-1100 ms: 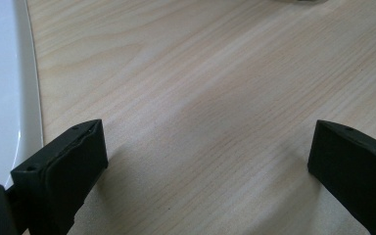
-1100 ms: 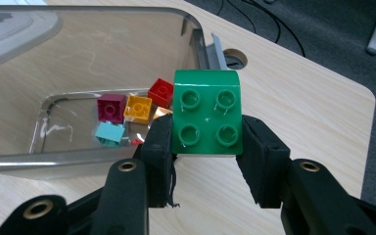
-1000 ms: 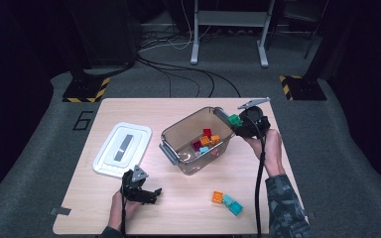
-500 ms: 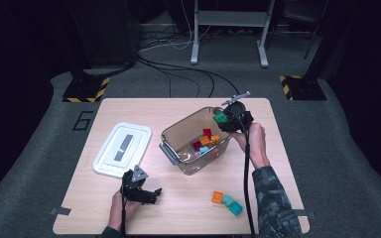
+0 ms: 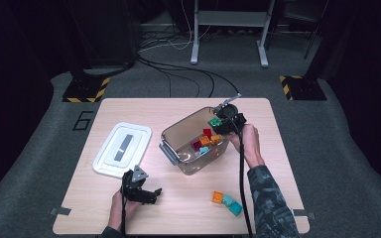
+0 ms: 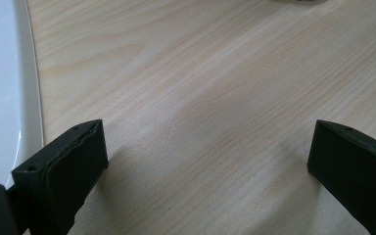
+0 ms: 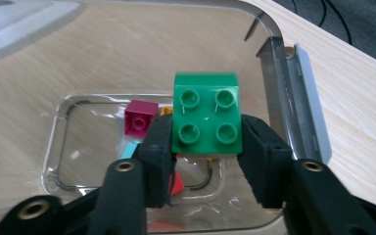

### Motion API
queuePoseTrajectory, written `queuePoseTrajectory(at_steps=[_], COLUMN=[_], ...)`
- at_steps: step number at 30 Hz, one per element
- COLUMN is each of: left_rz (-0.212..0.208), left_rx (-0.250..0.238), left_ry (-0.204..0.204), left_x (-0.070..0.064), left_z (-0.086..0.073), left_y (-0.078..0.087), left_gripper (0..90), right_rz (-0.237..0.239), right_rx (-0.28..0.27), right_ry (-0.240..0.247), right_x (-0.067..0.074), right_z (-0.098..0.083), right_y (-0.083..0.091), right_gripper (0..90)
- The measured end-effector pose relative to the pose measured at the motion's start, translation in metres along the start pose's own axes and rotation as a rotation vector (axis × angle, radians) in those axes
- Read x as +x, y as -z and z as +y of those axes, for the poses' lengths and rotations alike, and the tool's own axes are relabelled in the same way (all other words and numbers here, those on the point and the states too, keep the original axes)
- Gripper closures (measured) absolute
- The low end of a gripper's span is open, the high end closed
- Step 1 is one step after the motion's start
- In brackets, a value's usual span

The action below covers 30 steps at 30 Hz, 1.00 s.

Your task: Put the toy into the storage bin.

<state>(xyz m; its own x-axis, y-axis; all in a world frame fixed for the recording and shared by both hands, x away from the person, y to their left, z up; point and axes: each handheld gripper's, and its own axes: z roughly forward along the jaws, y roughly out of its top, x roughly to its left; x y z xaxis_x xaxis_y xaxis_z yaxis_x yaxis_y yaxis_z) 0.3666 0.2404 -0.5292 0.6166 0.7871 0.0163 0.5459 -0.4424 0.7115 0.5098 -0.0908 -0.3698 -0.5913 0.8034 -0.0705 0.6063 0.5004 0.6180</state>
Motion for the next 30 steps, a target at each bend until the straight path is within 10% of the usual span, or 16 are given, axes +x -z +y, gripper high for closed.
queuePoseTrajectory(at_steps=[12,30], left_rz=[0.000,-0.003], left_rx=[0.000,-0.002], left_ry=[0.000,-0.001], left_x=[0.000,0.000], left_z=[0.000,0.000], left_y=[0.000,0.000], left_gripper=[1.2,1.3], right_rz=[0.029,-0.011], right_rx=[-0.075,-0.101], right_ry=[-0.007,0.001], right_x=[0.001,0.006], right_z=[-0.011,-0.068], right_y=[0.023,0.066], right_gripper=[14.8,4.6])
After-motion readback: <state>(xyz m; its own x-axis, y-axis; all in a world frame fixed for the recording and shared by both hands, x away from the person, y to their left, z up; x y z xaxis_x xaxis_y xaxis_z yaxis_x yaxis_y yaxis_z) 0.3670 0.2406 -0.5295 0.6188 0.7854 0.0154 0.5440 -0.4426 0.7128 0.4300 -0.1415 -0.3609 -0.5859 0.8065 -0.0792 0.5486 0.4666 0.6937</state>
